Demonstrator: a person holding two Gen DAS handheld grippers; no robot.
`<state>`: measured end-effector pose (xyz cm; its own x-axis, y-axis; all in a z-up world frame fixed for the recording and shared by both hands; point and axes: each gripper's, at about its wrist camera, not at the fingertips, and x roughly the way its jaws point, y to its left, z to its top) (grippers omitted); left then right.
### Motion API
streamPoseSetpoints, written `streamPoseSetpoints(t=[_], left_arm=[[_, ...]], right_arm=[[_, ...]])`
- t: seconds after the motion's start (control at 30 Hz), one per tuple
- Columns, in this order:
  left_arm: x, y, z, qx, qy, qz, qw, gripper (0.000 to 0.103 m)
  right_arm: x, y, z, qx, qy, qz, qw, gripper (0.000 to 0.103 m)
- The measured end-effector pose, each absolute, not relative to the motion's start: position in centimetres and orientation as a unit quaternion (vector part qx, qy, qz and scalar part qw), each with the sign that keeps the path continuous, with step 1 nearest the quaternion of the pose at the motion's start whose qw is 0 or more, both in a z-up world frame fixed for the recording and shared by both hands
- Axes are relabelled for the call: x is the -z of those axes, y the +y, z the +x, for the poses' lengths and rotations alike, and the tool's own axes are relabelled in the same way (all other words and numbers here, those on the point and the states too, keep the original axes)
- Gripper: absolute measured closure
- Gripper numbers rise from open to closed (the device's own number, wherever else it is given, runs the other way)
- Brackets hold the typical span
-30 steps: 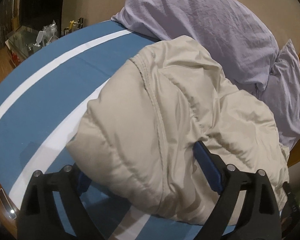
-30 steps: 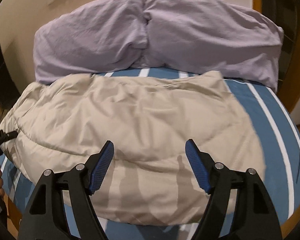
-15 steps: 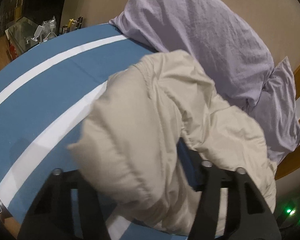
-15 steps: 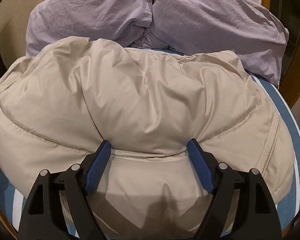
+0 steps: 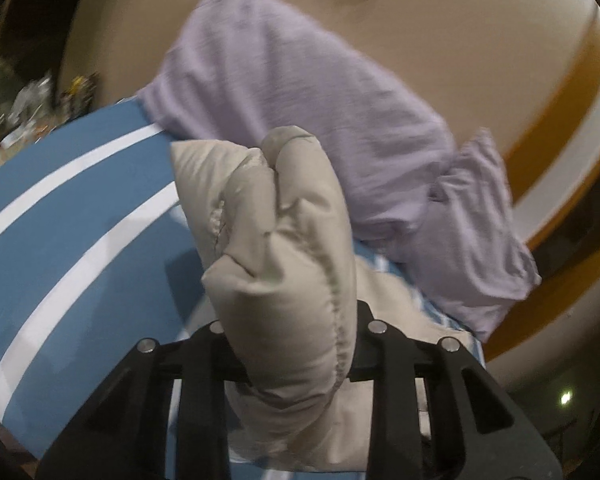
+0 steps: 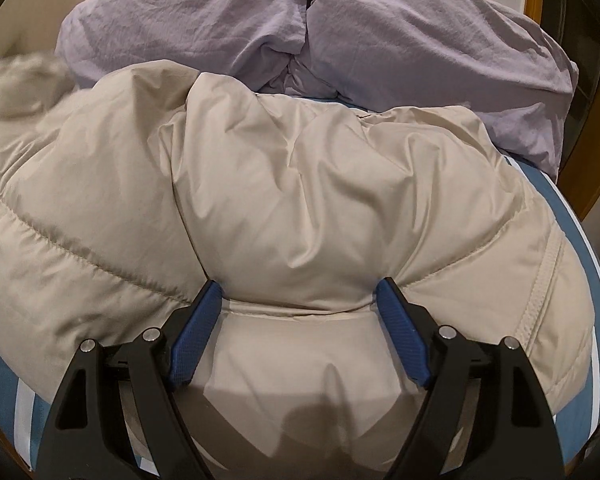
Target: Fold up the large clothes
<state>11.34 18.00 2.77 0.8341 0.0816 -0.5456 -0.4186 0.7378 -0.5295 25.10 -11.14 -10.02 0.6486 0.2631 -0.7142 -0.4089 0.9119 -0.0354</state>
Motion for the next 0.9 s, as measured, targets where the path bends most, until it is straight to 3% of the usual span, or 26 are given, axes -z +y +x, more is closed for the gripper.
streamPoseSetpoints(t=[0.47,0.9], left_arm=[[-8.7,3.7,16.8,-0.006,0.247,-0.239,0.939,0.073],[-6.4,-8.9,22.0,0.059,0.304,-0.158,0.938,0.073]], right_arm=[[9.0,-14.6,25.0,-0.233,0.376,-0.069,0.894,0.021],[7.3,-25.1,25.0,-0.159,0.336,-0.018,0.928,0.021]])
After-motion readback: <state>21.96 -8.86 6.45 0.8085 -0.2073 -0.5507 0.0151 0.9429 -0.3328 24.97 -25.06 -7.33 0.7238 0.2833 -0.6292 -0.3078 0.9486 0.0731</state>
